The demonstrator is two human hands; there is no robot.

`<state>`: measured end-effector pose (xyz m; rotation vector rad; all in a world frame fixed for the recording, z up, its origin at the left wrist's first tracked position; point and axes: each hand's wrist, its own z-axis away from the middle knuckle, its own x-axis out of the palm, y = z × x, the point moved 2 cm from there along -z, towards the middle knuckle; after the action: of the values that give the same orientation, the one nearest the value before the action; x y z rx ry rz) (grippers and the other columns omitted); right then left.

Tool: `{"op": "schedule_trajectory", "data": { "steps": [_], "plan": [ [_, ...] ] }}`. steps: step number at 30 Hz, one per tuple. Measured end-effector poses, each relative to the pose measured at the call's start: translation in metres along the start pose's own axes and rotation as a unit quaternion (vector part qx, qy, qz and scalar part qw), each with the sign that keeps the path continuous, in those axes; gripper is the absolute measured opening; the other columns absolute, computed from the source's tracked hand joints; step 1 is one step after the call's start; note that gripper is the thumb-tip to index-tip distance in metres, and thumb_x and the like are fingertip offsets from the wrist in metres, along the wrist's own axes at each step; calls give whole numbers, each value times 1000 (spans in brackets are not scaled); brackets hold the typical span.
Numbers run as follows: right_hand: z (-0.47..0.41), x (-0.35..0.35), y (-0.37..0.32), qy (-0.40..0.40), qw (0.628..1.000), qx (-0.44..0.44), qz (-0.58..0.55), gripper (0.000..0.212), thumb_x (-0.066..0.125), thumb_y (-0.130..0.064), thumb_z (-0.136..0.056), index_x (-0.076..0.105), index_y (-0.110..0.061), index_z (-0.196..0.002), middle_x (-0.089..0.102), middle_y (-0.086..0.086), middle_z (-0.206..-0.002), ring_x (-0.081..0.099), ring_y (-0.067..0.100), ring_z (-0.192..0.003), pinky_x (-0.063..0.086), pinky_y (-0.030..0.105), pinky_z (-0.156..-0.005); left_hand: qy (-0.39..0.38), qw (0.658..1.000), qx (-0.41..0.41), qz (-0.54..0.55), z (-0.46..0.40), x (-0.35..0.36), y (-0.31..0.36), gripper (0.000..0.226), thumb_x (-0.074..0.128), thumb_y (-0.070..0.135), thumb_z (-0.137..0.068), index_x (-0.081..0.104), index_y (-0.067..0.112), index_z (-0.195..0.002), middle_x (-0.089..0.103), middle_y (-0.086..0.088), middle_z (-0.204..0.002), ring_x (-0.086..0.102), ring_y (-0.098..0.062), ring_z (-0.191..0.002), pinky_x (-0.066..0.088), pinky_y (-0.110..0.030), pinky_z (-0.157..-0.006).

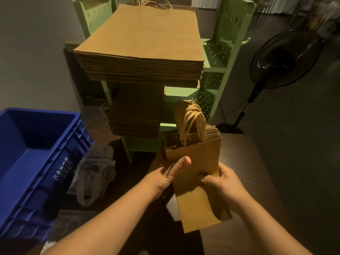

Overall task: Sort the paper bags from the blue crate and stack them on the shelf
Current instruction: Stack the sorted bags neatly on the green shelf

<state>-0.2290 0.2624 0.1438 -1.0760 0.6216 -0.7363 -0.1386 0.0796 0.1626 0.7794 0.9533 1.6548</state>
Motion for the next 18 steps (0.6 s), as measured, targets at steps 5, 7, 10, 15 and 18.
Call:
{"op": "schedule_trajectory", "data": {
  "steps": [5, 7, 10, 15, 18],
  "plan": [
    [-1, -3, -15, -5, 1000, 4, -3, 38, 79, -25, -84, 66, -24, -120, 77, -4, -104, 74, 16, -92, 56, 20, -67, 6, 995, -27, 93, -13, 15, 24, 111, 59, 105, -42, 62, 39, -133, 64, 1, -140, 54, -27, -133, 29, -58, -121],
    [1, -4, -22, -8, 1000, 1, -16, 37, 78, -23, -84, 66, -23, -119, 77, -5, -102, 74, 16, -90, 55, 17, -63, 28, 993, -27, 113, -10, 19, 34, 77, 58, 94, -67, 66, 38, -119, 69, 1, -125, 59, -24, -121, 36, -53, -117],
    [3, -6, -37, -17, 1000, 3, -10, 40, 79, -27, -83, 64, -27, -120, 77, -8, -102, 75, 13, -90, 55, 22, -69, 41, 990, -37, 127, -15, 22, 43, 48, 53, 78, -82, 62, 35, -102, 64, 3, -108, 56, -21, -108, 40, -46, -112],
    [-2, -12, -61, -26, 1000, 0, -14, 40, 80, -26, -81, 65, -28, -118, 78, -10, -100, 75, 11, -89, 53, 23, -72, 83, 981, -29, 175, -13, 18, 59, 52, 64, 72, -81, 68, 25, -102, 66, -3, -104, 56, -20, -96, 41, -50, -111],
    [-7, -13, -70, -40, 999, 9, -28, 41, 80, -22, -82, 66, -24, -120, 78, -5, -106, 75, 16, -96, 54, 29, -84, 113, 977, -21, 181, -10, 17, 64, 49, 66, 66, -85, 69, 23, -106, 69, -7, -109, 61, -24, -103, 46, -50, -105]
  ]
}}
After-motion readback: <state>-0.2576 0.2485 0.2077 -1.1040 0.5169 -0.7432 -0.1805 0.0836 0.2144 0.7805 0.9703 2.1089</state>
